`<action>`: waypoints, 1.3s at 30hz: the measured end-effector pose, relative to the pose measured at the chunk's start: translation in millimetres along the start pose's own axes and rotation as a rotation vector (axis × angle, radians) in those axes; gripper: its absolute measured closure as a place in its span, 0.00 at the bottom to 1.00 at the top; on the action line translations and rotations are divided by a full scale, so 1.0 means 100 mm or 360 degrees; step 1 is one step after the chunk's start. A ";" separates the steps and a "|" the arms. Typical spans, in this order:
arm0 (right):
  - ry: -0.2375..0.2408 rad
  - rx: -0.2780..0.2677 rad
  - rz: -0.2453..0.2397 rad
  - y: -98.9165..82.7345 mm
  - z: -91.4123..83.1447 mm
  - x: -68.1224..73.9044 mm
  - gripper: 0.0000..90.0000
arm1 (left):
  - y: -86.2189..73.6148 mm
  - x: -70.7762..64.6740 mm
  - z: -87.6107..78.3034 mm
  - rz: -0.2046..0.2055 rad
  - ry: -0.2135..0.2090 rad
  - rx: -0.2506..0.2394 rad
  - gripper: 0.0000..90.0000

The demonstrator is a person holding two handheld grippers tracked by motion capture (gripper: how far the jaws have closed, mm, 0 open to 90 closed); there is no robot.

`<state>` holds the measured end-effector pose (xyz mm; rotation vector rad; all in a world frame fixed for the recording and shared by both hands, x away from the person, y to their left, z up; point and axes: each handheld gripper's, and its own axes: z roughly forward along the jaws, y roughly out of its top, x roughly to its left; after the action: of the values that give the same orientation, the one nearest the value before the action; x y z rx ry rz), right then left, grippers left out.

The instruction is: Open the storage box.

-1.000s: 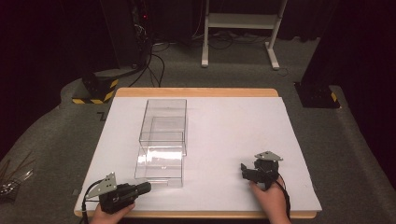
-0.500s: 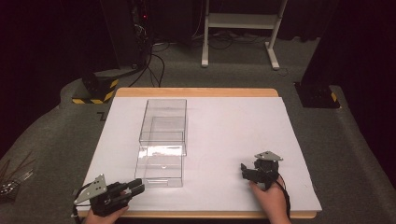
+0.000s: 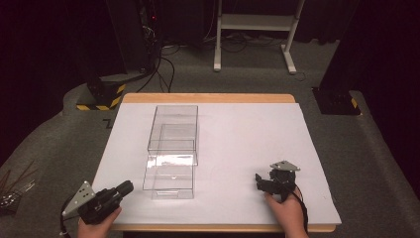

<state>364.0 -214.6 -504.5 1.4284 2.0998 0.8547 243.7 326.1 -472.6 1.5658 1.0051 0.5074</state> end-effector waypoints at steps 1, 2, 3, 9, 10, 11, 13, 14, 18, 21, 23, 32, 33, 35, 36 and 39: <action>0.0000 0.0000 0.0000 0.00 0.00 0.00 0.15 | 0.00 0.05 0.04 0.0024 0.0120 0.0068 0.86; 0.0000 0.0000 0.0000 0.00 0.00 0.00 0.15 | 0.00 0.05 0.04 0.0024 0.0120 0.0068 0.85; 0.0000 0.0000 0.0000 0.00 0.00 0.00 0.15 | 0.00 0.11 0.10 -0.0009 0.0221 0.0130 0.84; -0.0001 0.0000 0.0000 0.00 0.00 0.00 0.15 | 0.11 0.30 0.35 -0.0022 0.0482 0.0266 0.70; -0.0001 0.0000 0.0000 0.00 0.00 0.00 0.15 | 0.13 0.33 0.41 -0.0024 0.0532 0.0286 0.68; 0.0000 0.0000 0.0000 0.00 0.00 0.00 0.15 | 0.13 0.33 0.41 -0.0024 0.0532 0.0286 0.66; 0.0000 0.0000 0.0000 0.00 0.00 0.00 0.15 | 0.15 0.43 0.61 -0.0021 0.0633 0.0380 0.59; 0.0000 0.0000 0.0000 0.00 0.00 0.00 0.15 | 0.15 0.43 0.61 -0.0021 0.0633 0.0380 0.56; 0.0003 0.0000 0.0001 0.00 0.00 0.00 0.15 | -0.02 0.46 0.88 0.0057 0.0741 0.0625 0.48; 0.0002 -0.0001 0.0000 0.00 0.00 0.00 0.15 | -0.01 0.46 0.90 0.0072 0.0748 0.0651 0.44; 0.0003 -0.0001 0.0001 0.00 0.00 0.00 0.15 | -0.02 0.47 0.90 0.0045 0.0743 0.0669 0.36; -0.0002 -0.0004 -0.0004 0.00 0.00 0.00 0.15 | -0.02 0.50 0.89 0.0001 0.0705 0.0660 0.31; -0.0002 -0.0003 -0.0004 0.00 0.00 0.00 0.15 | -0.02 0.49 0.89 0.0010 0.0700 0.0671 0.31; -0.0001 -0.0003 -0.0004 0.00 0.00 0.00 0.15 | -0.02 0.50 0.89 0.0006 0.0697 0.0670 0.31; -0.0002 -0.0004 -0.0005 0.00 0.00 0.00 0.15 | -0.02 0.50 0.89 0.0007 0.0696 0.0671 0.31; -0.0003 -0.0004 -0.0006 0.00 0.00 0.00 0.15 | -0.02 0.50 0.89 0.0008 0.0697 0.0669 0.31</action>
<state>363.7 -214.3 -504.5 1.4230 2.0986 0.8537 339.1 315.1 -507.7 1.8701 1.5155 0.6934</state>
